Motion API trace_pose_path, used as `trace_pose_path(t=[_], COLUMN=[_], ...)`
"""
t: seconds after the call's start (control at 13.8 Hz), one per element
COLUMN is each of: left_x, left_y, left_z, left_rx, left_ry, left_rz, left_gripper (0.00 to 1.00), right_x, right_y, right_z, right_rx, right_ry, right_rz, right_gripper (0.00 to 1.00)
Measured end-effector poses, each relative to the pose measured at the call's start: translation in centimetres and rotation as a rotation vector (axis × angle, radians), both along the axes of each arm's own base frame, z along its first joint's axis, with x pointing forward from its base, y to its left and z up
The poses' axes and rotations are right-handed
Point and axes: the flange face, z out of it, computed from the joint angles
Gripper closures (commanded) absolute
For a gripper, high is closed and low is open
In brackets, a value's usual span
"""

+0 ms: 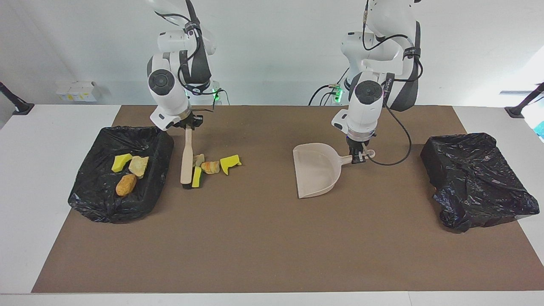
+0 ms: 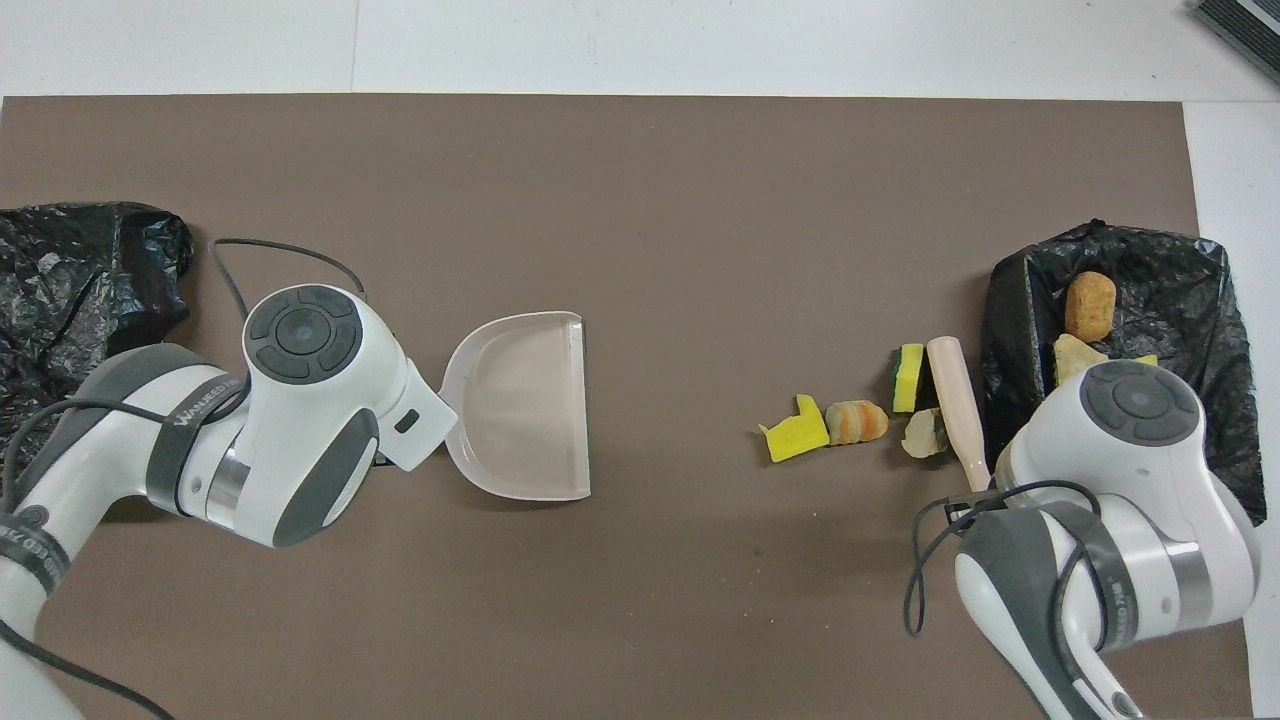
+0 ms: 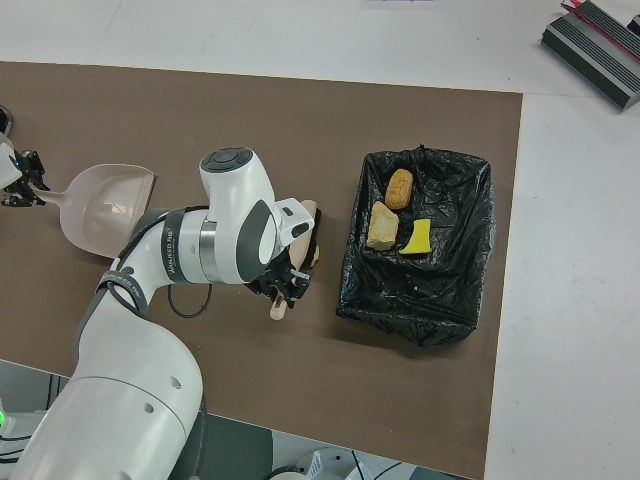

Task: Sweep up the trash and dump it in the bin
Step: 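Push the sponge and bread pieces toward the dustpan with the right gripper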

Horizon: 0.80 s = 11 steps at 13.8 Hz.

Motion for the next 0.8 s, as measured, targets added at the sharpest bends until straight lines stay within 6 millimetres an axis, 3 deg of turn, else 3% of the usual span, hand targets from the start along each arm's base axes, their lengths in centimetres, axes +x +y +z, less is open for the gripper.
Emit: trace_pose_path(t=[0.36, 0.8], left_x=[0.0, 0.1], left_y=[0.1, 0.7], left_z=[-0.1, -0.3], left_rx=[0.001, 0.003], left_ry=[0.001, 0.006], left_rz=[0.001, 0.012], left_gripper=[1.00, 1.00], right_x=[-0.8, -0.7], right_y=[9.4, 19.0], right_z=[-0.3, 0.5], right_rx=[0.022, 0.105], right_ry=[-0.054, -0.038], right_rz=[-0.135, -0.146], right_gripper=[1.00, 1.00])
